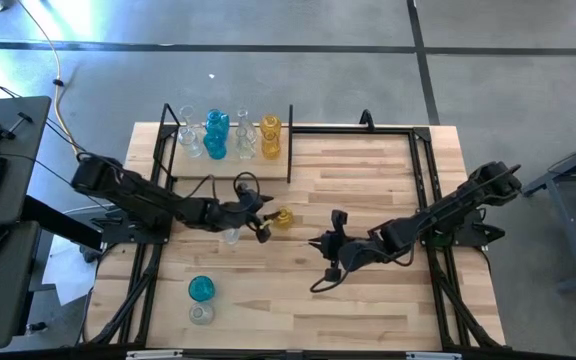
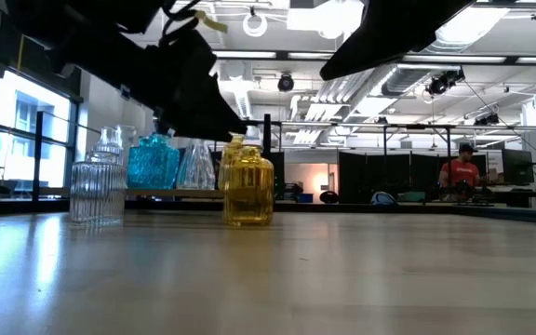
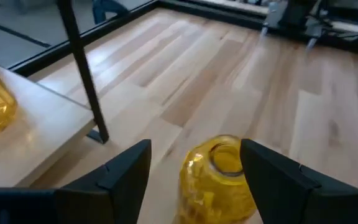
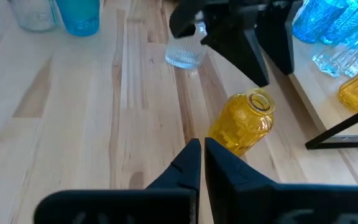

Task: Sort vases onto shelf
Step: Put the yellow vase on the shelf aligned with the other yellow vase

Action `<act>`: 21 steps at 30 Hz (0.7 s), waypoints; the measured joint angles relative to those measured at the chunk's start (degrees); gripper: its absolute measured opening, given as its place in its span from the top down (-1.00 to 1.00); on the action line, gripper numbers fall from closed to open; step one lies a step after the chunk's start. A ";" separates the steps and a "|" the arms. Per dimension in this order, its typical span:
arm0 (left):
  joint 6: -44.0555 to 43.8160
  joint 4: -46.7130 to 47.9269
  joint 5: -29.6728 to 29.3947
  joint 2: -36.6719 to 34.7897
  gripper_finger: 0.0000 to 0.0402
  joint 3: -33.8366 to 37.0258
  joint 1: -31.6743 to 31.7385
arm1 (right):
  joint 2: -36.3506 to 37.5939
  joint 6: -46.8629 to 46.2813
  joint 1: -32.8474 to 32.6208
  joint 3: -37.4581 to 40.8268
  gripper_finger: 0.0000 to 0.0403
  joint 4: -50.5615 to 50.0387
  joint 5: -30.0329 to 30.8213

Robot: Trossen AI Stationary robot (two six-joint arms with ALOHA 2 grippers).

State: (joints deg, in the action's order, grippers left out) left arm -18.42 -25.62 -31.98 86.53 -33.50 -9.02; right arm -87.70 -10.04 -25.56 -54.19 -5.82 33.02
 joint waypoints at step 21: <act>4.44 -1.63 -0.27 8.85 -0.18 -6.01 -1.42 | -0.07 0.00 0.07 0.00 0.99 0.14 1.47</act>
State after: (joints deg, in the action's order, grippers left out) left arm -13.98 -27.25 -32.25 95.38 -39.50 -10.44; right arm -87.77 -10.04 -25.50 -54.19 -5.68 34.48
